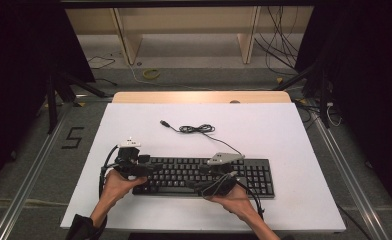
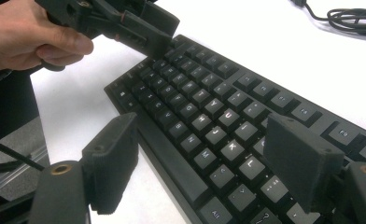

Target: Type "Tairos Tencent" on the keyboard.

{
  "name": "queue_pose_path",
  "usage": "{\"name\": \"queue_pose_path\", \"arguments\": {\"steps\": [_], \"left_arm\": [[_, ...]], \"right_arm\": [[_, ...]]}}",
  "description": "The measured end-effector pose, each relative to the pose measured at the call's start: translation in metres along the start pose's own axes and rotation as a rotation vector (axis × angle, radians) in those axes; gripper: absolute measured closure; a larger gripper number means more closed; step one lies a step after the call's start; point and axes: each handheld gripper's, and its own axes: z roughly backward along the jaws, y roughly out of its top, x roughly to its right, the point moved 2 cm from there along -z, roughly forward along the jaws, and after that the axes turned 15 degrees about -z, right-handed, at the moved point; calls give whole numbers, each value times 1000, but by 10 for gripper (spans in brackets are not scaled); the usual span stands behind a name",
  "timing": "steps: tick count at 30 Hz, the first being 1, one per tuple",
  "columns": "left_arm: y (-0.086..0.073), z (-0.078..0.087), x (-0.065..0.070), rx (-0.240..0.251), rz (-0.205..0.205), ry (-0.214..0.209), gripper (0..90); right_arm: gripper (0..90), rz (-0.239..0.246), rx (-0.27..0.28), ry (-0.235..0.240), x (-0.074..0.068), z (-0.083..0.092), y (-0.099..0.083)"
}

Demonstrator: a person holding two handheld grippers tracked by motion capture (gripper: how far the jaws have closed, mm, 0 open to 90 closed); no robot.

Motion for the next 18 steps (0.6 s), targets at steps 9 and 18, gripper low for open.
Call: {"name": "queue_pose_path", "arguments": {"steps": [9,18], "left_arm": [[0,-2,-3,-24,-7,-7,431],[2,-4,-2,-43,-33,-20,648]], "right_arm": [[276,-2,-4,-1,-1,0,0],[276,2,-4,2,-1,-1,-1]]}}
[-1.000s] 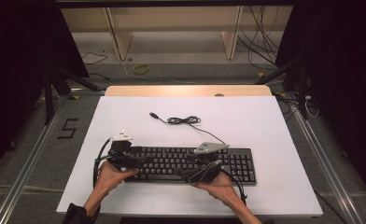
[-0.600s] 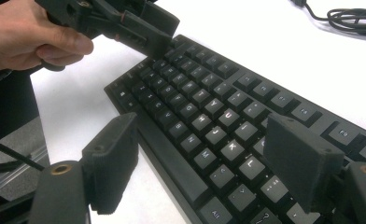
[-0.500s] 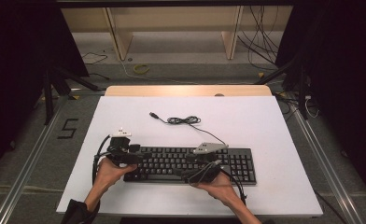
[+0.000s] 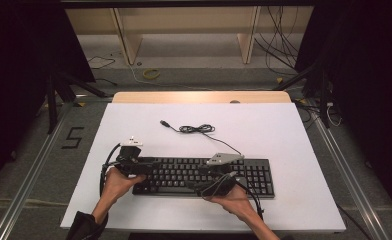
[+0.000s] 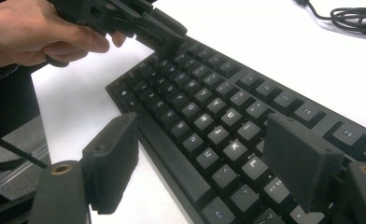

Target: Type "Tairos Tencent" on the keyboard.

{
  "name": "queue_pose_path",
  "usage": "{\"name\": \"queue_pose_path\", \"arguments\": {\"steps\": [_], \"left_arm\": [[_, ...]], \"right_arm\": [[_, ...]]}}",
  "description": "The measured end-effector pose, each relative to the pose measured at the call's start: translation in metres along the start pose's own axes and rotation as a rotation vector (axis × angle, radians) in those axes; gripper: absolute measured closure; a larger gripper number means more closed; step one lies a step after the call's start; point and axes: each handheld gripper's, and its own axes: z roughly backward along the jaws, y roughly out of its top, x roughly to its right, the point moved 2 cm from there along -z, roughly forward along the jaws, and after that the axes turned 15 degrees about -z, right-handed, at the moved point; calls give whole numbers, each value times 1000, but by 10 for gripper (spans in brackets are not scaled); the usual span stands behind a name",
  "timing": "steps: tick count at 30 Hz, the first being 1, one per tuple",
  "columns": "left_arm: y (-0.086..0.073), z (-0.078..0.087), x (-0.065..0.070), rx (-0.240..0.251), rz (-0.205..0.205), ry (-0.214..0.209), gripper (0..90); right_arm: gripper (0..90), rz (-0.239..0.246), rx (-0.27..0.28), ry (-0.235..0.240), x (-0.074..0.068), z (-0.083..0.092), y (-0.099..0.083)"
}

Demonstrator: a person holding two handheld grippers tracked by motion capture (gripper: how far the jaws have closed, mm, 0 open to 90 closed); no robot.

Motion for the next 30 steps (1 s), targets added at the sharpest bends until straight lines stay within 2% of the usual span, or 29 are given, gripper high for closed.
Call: {"name": "queue_pose_path", "arguments": {"steps": [6,12,18,30], "left_arm": [[1,-2,3,-24,-26,-9,788],[2,-6,6,-40,-54,-13,880],[2,-14,10,-73,-75,-35,890],[-1,-20,11,-111,-73,-44,891]], "right_arm": [[276,0,0,0,0,0,0],[276,1,-3,0,0,0,0],[276,1,-3,-1,0,0,0],[276,2,2,1,0,1,0]]}}
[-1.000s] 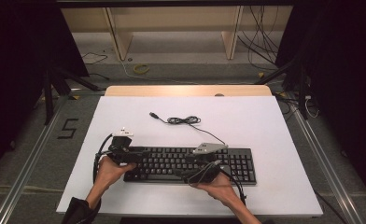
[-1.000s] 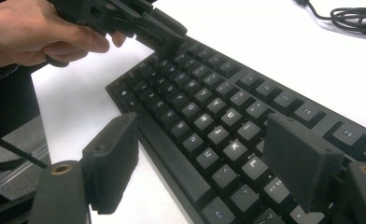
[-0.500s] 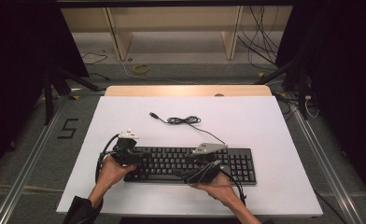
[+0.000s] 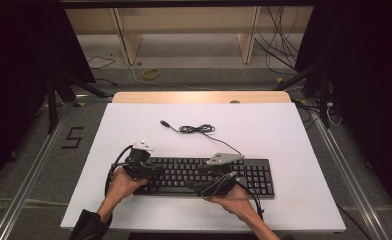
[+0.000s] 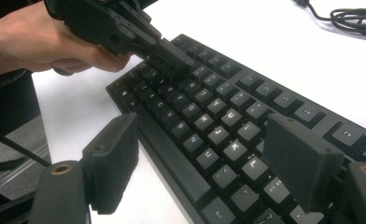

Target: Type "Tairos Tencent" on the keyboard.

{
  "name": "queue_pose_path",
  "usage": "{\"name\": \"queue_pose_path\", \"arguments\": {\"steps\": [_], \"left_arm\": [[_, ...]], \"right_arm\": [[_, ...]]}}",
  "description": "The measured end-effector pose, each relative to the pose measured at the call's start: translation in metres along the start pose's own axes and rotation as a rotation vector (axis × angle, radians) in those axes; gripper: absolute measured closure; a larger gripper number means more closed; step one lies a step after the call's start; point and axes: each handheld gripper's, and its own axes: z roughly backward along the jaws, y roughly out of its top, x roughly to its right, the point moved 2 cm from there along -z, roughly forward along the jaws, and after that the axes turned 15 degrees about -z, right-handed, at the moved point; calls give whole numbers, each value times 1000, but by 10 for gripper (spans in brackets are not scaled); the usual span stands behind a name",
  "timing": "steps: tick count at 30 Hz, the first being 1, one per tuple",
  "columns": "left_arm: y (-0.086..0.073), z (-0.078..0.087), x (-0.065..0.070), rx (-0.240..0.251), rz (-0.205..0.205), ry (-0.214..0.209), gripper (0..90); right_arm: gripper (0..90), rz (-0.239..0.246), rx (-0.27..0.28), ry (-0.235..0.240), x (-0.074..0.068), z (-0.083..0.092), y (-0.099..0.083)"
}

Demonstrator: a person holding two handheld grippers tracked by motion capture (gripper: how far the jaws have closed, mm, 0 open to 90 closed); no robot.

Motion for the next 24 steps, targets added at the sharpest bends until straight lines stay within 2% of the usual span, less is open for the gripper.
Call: {"name": "queue_pose_path", "arguments": {"steps": [2,4,6,13,16,24], "left_arm": [[0,-1,1,1,2,3,891],[0,-2,1,-17,-1,0,892],[-1,-3,2,-14,8,-16,893],[0,-2,1,-14,7,-7,892],[0,0,1,8,23,-6,890],[3,8,1,43,32,6,854]], "right_arm": [[276,-2,0,0,0,0,0],[276,-3,0,-1,0,0,0],[276,0,0,0,0,0,0],[276,-1,-1,1,0,0,0],[276,-4,-1,2,0,0,0],[276,-5,-1,0,0,1,0]]}}
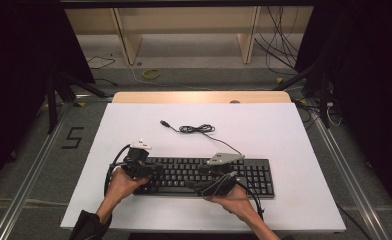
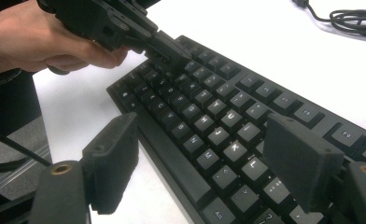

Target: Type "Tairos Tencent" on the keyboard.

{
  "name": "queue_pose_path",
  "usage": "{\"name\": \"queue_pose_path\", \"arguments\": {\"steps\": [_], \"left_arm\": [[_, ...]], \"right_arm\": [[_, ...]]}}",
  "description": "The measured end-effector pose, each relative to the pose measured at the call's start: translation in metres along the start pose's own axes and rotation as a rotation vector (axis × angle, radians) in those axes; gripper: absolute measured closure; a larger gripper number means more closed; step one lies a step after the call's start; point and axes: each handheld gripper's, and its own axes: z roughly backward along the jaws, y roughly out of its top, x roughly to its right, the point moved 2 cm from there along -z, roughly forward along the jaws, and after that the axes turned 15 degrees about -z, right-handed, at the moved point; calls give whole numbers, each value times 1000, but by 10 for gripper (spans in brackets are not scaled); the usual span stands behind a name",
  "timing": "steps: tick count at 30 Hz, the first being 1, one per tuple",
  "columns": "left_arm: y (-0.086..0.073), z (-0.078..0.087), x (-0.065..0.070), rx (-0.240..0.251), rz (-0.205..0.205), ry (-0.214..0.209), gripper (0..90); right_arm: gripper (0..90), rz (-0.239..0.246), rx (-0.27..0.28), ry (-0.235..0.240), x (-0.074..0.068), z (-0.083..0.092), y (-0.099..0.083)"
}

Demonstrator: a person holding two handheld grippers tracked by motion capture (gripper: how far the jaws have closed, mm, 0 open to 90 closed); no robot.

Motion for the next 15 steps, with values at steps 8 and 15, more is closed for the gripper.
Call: {"name": "queue_pose_path", "arguments": {"steps": [8,15], "left_arm": [[0,5,0,30,17,-7,759],[1,9,1,45,33,-16,638]], "right_arm": [[276,2,0,0,0,0,0],[276,4,0,2,0,-1,0]]}}
